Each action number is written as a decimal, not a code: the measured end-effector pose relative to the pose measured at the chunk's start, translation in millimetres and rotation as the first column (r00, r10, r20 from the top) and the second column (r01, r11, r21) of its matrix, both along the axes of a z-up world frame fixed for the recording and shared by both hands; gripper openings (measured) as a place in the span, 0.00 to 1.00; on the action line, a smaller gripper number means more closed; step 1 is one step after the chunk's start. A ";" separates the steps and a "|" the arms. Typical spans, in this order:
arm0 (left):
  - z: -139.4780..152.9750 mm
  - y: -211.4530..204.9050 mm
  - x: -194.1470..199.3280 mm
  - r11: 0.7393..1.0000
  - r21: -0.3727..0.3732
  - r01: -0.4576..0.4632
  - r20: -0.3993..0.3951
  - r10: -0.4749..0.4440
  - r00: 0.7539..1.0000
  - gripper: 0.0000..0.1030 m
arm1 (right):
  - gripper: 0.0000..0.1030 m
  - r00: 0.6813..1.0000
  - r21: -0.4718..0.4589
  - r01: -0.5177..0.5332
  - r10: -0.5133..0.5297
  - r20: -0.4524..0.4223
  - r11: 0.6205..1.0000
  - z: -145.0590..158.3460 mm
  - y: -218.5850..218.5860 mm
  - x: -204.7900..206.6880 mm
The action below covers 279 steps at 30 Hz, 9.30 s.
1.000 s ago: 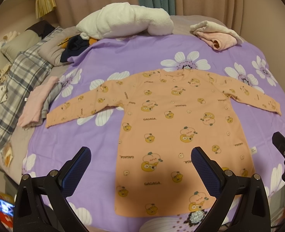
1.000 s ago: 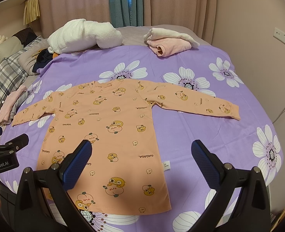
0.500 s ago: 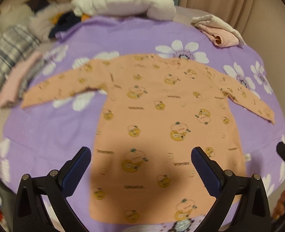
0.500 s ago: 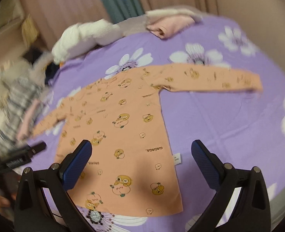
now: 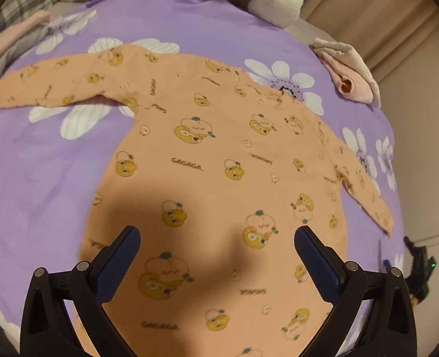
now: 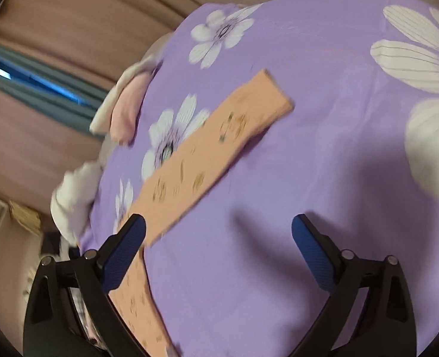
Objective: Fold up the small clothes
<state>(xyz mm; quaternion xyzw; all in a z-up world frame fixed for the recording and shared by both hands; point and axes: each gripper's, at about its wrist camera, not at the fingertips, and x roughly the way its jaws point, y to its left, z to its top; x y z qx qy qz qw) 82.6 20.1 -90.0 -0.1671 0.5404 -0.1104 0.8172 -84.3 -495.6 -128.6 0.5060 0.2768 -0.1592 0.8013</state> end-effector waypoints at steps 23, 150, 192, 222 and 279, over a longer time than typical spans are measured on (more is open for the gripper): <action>-14.0 -3.1 38.3 0.997 0.059 -0.055 -0.049 0.058 0.997 0.99 | 0.07 0.988 0.125 0.151 -0.153 0.007 0.981 -43.6 -78.5 56.6; -33.4 121.9 114.9 0.965 -0.222 -0.141 -0.009 0.143 0.990 0.46 | 0.63 0.639 -0.237 -0.767 0.745 -0.193 0.596 4.8 311.5 138.8; -5.9 320.2 97.0 0.735 -0.311 -0.602 0.047 0.645 0.763 0.06 | 0.63 0.614 -0.223 -0.788 0.752 -0.239 0.573 -8.1 326.3 143.5; 60.5 -36.1 117.8 0.991 0.027 0.133 0.218 -0.135 0.967 0.06 | 0.64 0.779 -0.165 -0.622 0.627 -0.030 0.765 6.6 220.9 139.4; -16.9 74.4 91.0 1.000 -0.023 -0.002 0.052 0.003 0.999 0.67 | 0.08 0.753 -0.292 -0.658 0.612 -0.242 0.694 15.9 220.3 265.7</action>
